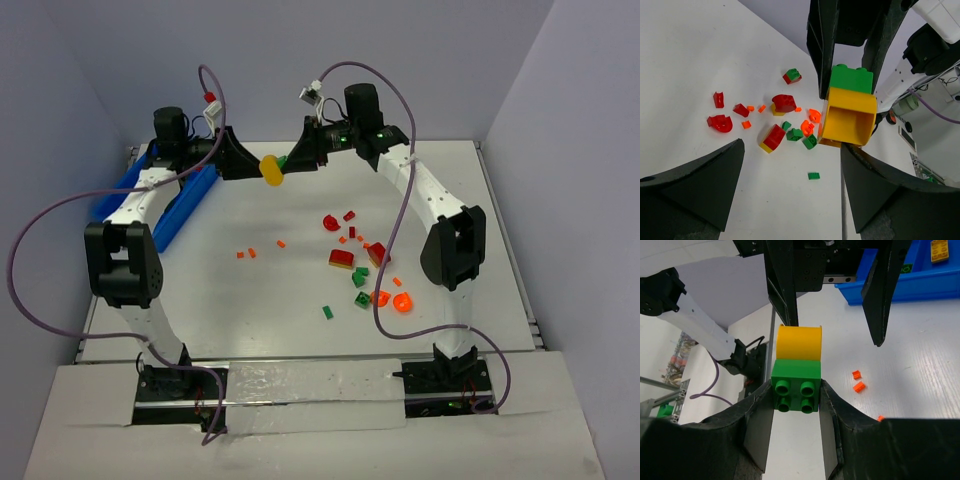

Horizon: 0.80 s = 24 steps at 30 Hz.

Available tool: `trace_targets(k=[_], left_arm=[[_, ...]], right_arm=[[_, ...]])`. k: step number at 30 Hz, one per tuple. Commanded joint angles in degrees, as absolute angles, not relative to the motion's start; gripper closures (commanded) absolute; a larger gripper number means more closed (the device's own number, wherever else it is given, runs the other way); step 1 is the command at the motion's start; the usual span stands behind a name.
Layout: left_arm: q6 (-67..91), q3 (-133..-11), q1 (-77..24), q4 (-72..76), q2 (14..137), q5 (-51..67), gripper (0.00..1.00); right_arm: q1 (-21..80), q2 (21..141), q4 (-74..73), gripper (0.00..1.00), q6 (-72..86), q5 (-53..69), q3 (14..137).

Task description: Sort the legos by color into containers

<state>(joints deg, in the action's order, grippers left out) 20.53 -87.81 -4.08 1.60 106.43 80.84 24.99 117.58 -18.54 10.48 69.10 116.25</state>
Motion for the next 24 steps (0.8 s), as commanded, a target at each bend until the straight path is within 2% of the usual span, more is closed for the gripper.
trace_targets(k=[1, 8, 24], left_arm=[[15.7, -87.3, -4.1, -1.9, 102.6, 80.7, 0.12], [9.1, -89.7, -3.0, -10.3, 102.4, 79.9, 0.11], [19.9, -89.6, -5.6, 0.9, 101.6, 79.8, 0.11]], right_arm=[[24.1, 117.2, -14.7, 1.00, 12.8, 70.8, 116.6], [23.4, 117.1, -13.6, 1.00, 14.3, 71.2, 115.4], [25.5, 117.4, -17.4, 1.00, 9.6, 70.2, 116.3]])
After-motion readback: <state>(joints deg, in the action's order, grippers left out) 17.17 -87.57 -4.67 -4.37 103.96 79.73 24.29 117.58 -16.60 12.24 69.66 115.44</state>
